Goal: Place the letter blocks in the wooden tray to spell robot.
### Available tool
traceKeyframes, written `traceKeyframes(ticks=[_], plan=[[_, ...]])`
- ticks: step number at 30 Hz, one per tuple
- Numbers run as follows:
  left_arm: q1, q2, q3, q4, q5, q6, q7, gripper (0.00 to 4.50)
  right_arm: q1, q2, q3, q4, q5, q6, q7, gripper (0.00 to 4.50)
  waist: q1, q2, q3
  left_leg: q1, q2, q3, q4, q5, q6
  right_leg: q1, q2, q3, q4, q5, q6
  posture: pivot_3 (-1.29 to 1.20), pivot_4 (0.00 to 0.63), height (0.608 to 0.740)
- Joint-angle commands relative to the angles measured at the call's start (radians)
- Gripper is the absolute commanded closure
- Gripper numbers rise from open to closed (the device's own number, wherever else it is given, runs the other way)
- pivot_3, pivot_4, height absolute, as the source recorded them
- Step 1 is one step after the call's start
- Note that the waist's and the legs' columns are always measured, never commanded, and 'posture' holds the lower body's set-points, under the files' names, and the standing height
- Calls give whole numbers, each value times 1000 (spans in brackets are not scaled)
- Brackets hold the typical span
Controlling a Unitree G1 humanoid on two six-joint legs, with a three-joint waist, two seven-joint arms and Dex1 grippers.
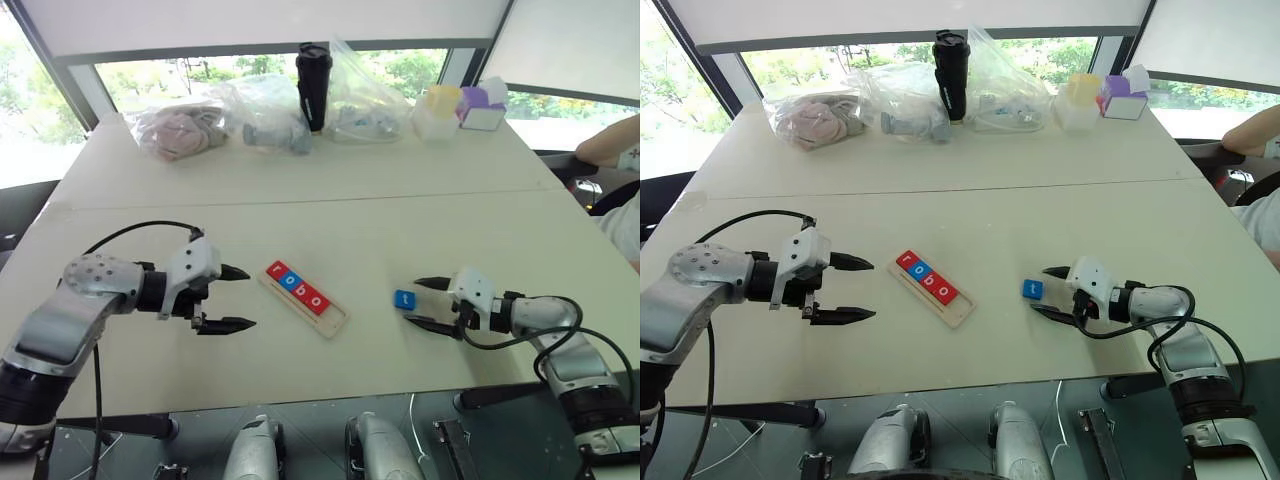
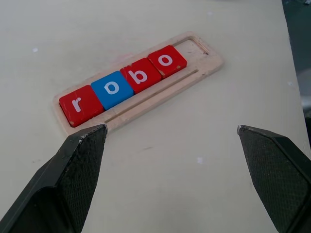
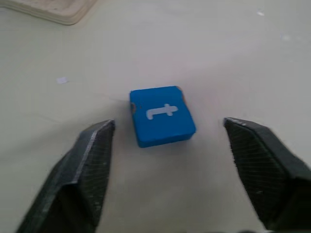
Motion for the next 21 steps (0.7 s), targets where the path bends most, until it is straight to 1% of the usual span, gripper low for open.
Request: traceKeyframes(ticks=[1,2,6,9,13,16,17,19,21], plan=[[-10,9,21,-16,7,-14,7,0,-4,-28,51,-9,-48,12,31,2838,0,0,0,2,0,0,0,0,0,1,0,0,0,0,0,0,150,740],[-12,6,18,-16,8,-13,8,0,-10,-37,59,-13,-50,18,45,3290,0,0,0,3,0,0,0,0,0,2,0,1,0,0,0,0,150,740],[-19,-3,9,-12,12,-15,13,0,-39,-67,76,-34,-35,81,89,3294,4,0,0,3,0,-1,0,0,0,2,-1,1,0,1,-1,0,150,740],[-12,-6,10,-16,12,-17,18,0,-43,-74,60,-61,-17,113,89,3294,5,0,0,3,0,0,0,0,0,2,-1,1,0,0,-1,0,150,740],[7,-4,21,-24,11,-18,24,0,-26,-82,-4,-199,60,242,59,3294,4,0,0,2,0,0,-1,0,0,0,-1,1,0,0,-1,0,150,740],[14,-11,28,-40,7,-18,38,0,15,-72,-79,-411,169,431,-17,3294,4,1,1,1,0,0,-1,0,0,0,-1,1,0,0,-1,0,150,740],[7,-16,29,-41,3,-18,38,0,40,-47,-91,-515,204,524,-81,3294,5,1,0,1,0,0,-1,0,0,-1,-1,1,0,1,-1,0,150,740],[-5,-22,26,-48,-3,-17,38,0,79,-11,-94,-650,229,645,-182,3294,5,0,0,1,1,-1,-1,0,0,-1,-1,1,1,0,-1,0,150,740],[-14,-23,18,-46,3,-20,33,0,92,53,-58,-757,218,777,-320,3294,5,0,0,1,1,-1,-1,0,0,-1,-1,1,1,0,-1,0,150,740]])
